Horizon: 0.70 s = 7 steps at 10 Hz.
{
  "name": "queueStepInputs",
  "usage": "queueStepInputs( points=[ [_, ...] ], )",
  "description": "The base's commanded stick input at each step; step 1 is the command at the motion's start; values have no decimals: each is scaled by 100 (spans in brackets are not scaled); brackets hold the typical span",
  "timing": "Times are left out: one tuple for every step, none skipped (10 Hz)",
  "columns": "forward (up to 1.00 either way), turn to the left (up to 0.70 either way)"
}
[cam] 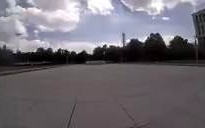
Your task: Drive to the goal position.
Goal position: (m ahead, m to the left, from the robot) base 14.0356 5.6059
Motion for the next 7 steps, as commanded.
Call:
queueStepInputs(
  points=[
    [70, 0],
    [70, 0],
    [70, 0],
    [70, 0],
    [70, 0],
    [70, 0],
    [70, 0]
  ],
)
